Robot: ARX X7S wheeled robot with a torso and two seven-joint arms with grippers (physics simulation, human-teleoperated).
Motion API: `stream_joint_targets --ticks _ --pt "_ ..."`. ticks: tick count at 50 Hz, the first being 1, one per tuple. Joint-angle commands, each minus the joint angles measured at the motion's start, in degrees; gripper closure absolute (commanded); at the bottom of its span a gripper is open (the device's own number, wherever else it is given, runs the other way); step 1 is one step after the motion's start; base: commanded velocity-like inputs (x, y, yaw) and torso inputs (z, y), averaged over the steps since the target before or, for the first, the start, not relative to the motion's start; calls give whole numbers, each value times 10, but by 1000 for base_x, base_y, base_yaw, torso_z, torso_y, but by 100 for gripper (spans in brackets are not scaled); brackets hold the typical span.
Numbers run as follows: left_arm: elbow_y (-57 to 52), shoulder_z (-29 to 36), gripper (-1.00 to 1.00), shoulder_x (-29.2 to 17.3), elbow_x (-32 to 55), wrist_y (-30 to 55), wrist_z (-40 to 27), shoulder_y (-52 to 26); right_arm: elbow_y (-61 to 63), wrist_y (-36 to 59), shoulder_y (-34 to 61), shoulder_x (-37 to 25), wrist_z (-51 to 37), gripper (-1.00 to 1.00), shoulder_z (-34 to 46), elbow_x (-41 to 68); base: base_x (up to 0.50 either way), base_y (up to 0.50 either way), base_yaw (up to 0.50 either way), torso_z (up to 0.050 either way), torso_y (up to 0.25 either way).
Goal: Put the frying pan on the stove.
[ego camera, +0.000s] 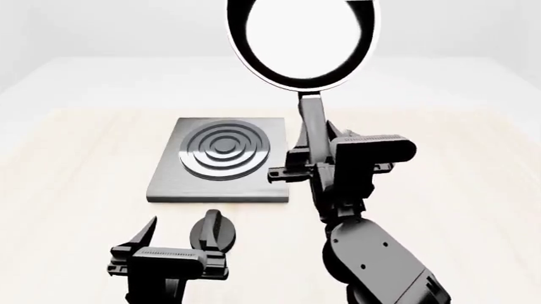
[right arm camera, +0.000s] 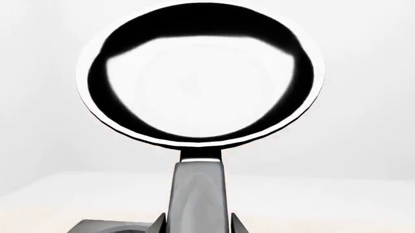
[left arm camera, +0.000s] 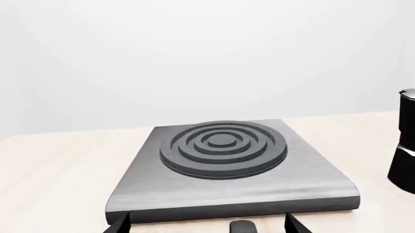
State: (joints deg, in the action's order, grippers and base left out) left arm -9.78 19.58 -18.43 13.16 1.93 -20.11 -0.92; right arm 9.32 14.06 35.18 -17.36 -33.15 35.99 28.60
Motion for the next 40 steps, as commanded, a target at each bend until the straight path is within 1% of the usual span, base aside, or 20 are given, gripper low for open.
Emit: stream_joint_targets --ticks 1,11,23,32,40 --pt "7 1 -100 0 2 -5 -1 0 -1 6 41 -4 86 100 27 -29 0 0 0 0 0" --pt "4 3 -100 -1 2 -3 -3 -1 -46 14 74 -8 150 100 41 -8 0 0 0 0 2" --pt "-2 2 -100 -6 -3 2 -11 -1 -173 -37 108 10 235 100 47 -7 0 0 0 1 2" --pt "5 4 -100 -4 -2 2 -11 -8 -200 -37 122 13 258 100 70 -24 0 0 0 0 2" --pt "5 5 -100 -4 -1 0 -12 -6 -234 -21 144 23 286 100 79 -15 0 0 0 1 1"
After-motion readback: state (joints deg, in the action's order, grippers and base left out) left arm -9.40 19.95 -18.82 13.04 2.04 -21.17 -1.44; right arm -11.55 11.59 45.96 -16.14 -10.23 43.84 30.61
